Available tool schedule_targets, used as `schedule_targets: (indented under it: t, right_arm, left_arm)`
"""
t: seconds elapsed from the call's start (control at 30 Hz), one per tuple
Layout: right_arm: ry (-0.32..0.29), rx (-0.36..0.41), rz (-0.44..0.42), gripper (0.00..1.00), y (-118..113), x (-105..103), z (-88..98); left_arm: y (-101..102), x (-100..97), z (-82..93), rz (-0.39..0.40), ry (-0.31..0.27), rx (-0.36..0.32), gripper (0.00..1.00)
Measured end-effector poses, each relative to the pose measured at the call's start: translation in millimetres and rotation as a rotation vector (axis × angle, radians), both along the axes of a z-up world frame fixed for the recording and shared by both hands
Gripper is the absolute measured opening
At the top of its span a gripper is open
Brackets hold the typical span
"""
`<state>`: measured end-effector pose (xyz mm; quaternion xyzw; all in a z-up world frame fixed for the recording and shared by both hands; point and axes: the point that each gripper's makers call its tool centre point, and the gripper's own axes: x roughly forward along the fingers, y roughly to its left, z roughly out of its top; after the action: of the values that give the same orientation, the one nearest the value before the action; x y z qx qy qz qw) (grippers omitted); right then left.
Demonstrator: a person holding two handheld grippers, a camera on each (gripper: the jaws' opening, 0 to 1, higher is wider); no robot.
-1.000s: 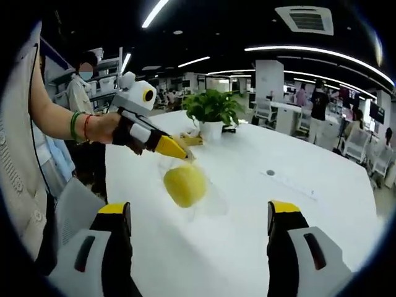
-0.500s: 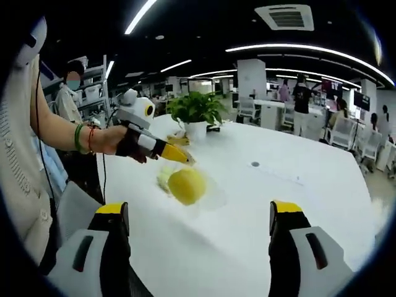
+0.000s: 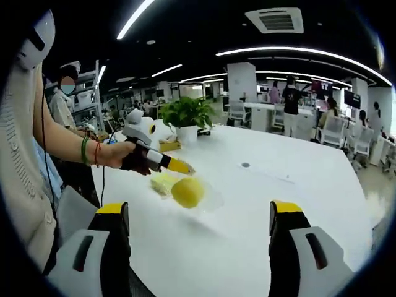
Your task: Compare the silicone blocks by pressing each to a similar depth, holding the contact briefly, and releasing to observe deformation and rebound differences across the visible hardness samples.
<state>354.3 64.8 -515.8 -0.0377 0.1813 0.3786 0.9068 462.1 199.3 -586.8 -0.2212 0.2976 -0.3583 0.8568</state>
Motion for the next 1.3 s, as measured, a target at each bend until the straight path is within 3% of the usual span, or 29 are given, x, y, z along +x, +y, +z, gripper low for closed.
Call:
schedule_targets:
  t: [0.17, 0.4, 0.53, 0.83, 1.3]
  right_arm:
    - [0.012, -0.005, -0.013, 0.86, -4, -3, -4.8]
    - [0.048, -0.005, -0.038, 0.84, -14, -6, -16.9]
    - [0.060, -0.008, -0.051, 0.84, -18, -5, -21.8]
    - [0.087, -0.005, -0.073, 0.82, -23, -4, -30.8]
    - [0.110, 0.002, -0.101, 0.78, -27, 0, -38.6]
  left_arm:
    - [13, 16.8, -10.6, 0.099, 0.044, -0.061, 0.00]
    - [24, 33.6, -29.5, 0.174, 0.079, -0.079, 0.00]
    - [27, 42.4, -43.1, 0.188, 0.088, -0.054, 0.00]
    - [28, 58.7, -75.4, 0.177, 0.130, -0.002, 0.00]
    - [28, 84.5, -103.1, 0.131, 0.116, 0.096, 0.00]
